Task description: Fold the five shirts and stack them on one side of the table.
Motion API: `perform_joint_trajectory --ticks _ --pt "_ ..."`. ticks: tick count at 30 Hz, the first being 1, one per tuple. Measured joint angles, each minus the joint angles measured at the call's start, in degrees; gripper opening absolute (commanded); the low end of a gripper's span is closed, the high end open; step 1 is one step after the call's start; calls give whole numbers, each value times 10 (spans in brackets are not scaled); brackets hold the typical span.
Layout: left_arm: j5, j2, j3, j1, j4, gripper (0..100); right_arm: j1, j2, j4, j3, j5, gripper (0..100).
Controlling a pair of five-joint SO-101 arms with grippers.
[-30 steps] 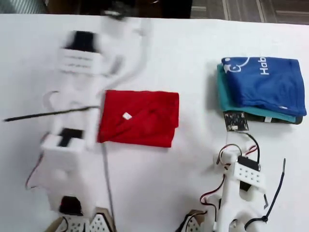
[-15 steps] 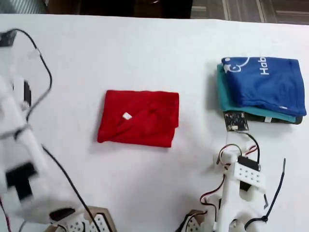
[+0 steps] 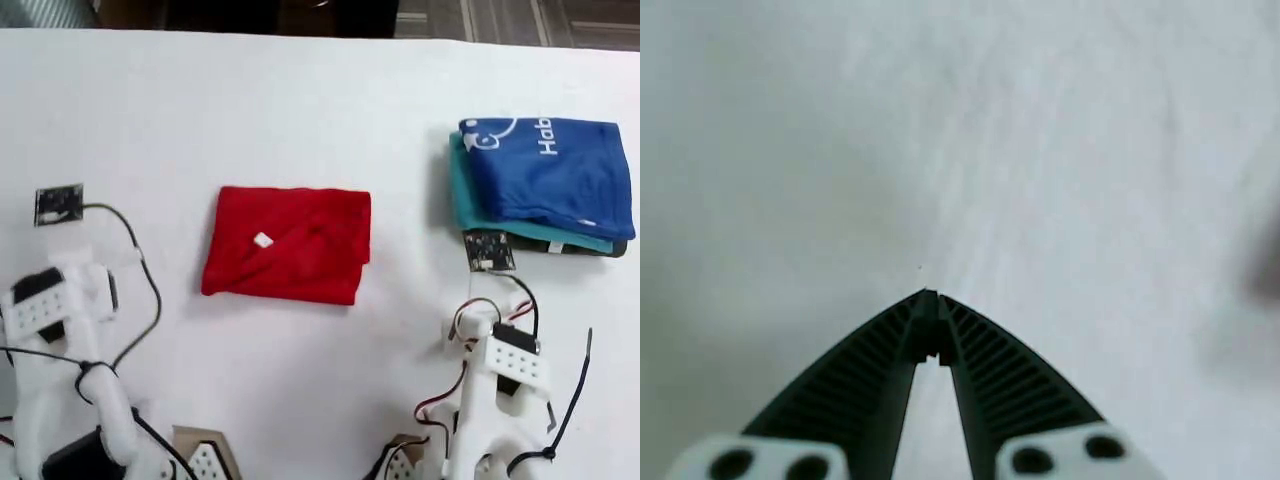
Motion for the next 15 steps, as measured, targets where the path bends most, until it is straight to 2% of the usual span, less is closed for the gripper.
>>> perform_joint_trajectory --ticks 6,9,12,15 --pt "23 -4 84 0 -94 27 -26 0 4 -15 1 19" --pt "23 -14 100 0 -116 27 -55 0 68 -92 -8 19" --pt "23 -18 103 -1 -120 27 -121 0 148 -209 -39 19" --pt "23 -18 103 0 -122 27 -222 12 195 -327 -64 19"
